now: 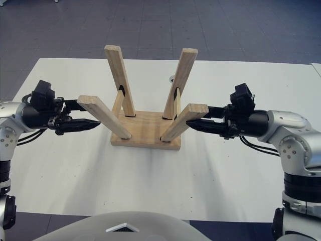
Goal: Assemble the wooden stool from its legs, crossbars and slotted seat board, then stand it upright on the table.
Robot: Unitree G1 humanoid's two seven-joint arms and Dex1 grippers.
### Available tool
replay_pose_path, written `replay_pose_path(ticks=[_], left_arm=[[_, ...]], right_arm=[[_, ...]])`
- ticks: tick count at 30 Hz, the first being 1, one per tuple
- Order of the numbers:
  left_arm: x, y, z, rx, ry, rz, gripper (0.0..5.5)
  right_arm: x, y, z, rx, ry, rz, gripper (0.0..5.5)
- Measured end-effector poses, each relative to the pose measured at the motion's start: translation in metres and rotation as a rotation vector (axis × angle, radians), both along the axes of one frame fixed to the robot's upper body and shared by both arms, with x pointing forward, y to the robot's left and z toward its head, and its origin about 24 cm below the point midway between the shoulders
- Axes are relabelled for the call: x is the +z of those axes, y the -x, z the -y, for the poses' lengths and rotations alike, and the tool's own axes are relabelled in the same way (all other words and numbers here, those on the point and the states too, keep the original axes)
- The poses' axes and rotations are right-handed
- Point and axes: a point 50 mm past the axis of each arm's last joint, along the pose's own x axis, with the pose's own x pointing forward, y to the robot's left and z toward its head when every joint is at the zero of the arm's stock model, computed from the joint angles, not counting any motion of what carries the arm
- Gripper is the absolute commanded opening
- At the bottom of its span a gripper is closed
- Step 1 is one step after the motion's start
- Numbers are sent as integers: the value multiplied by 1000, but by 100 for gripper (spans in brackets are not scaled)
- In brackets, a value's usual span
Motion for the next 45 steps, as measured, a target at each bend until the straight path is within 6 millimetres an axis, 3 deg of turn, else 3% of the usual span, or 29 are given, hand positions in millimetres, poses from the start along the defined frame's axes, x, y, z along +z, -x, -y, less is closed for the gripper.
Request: replay_pose_path(ticks=[5,9,15,18,21,26,30,34,37,38,41,43,45], left_arm=[[-8,-2,8,-36,17,-39,313],[-11,-6,13,-48,19,-46,251],[-12,-7,12,-58,35,-55,165],[-10,-6,12,-80,35,-64,159],[0,1,8,-120,31,-94,151],[32,21,2,-204,73,-165,115],[33,2,-1,-148,121,-273,107],[23,-32,-1,-67,156,-364,107],[15,-57,3,-19,191,-450,107],[12,-64,4,-5,198,-476,107],[2,-83,15,36,160,-494,186],[-30,-88,28,55,91,-594,242],[-40,-91,37,39,92,-625,245]], right_arm=[[-11,-2,-7,29,4,-11,227],[-13,-5,-7,43,-1,-5,162],[-14,-7,-4,60,-15,17,155],[-13,-7,-4,75,-24,10,152],[-8,-2,-6,116,-57,-10,142],[21,17,-6,218,-145,-117,105],[41,-14,-3,159,-209,-202,102],[29,-62,-9,77,-283,-355,104],[14,-87,-11,0,-336,-477,107],[9,-92,-10,-26,-347,-504,147],[-4,-109,-5,-170,-251,-532,208],[-23,-118,-12,-256,-139,-628,258],[-29,-123,-19,-289,-179,-674,276]])
